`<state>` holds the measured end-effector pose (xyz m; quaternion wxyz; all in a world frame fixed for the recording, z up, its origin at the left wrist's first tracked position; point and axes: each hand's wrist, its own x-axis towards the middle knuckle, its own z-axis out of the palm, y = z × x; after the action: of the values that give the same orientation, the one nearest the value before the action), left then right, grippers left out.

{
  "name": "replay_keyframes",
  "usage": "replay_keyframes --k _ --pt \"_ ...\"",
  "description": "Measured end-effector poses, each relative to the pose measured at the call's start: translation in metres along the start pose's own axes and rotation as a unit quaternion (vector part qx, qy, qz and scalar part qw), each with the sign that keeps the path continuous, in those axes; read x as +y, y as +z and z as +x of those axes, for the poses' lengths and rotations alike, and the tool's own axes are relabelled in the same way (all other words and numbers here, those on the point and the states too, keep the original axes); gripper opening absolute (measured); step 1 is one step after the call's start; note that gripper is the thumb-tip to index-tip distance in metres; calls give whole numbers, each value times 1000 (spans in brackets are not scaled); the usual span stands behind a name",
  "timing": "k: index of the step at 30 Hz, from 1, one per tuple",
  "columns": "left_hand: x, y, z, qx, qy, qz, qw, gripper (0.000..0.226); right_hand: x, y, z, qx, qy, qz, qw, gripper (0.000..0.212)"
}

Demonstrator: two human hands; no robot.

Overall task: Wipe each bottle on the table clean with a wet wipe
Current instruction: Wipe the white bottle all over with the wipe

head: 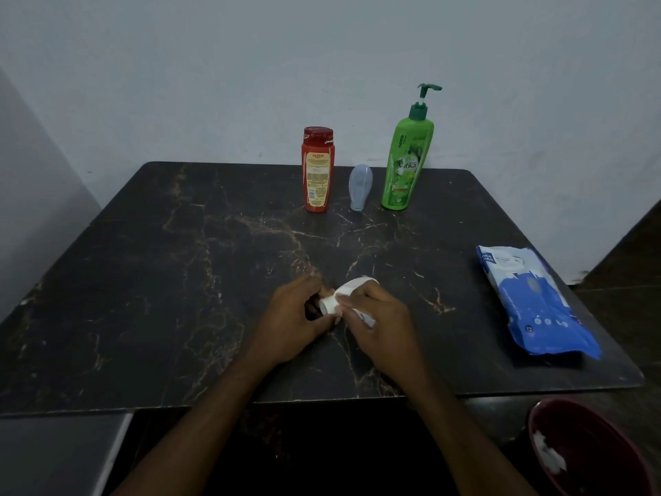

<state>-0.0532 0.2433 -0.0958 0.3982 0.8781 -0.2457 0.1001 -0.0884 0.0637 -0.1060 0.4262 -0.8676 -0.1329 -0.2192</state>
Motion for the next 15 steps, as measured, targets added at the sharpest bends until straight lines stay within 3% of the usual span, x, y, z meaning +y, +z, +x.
replay_keyframes --k 6,9,12,15 --pt "-3 0 0 4 8 -5 1000 37 9 -12 6 87 152 -46 983 9" --pt "-2 -1 -1 8 6 -7 1000 38 13 -16 8 125 236 -12 964 27" --pt "-1 -1 0 7 5 -6 1000 37 5 -14 7 104 192 -35 975 7" --pt "1 -1 1 6 4 -8 1000 34 -1 -6 3 49 82 -1 995 10"
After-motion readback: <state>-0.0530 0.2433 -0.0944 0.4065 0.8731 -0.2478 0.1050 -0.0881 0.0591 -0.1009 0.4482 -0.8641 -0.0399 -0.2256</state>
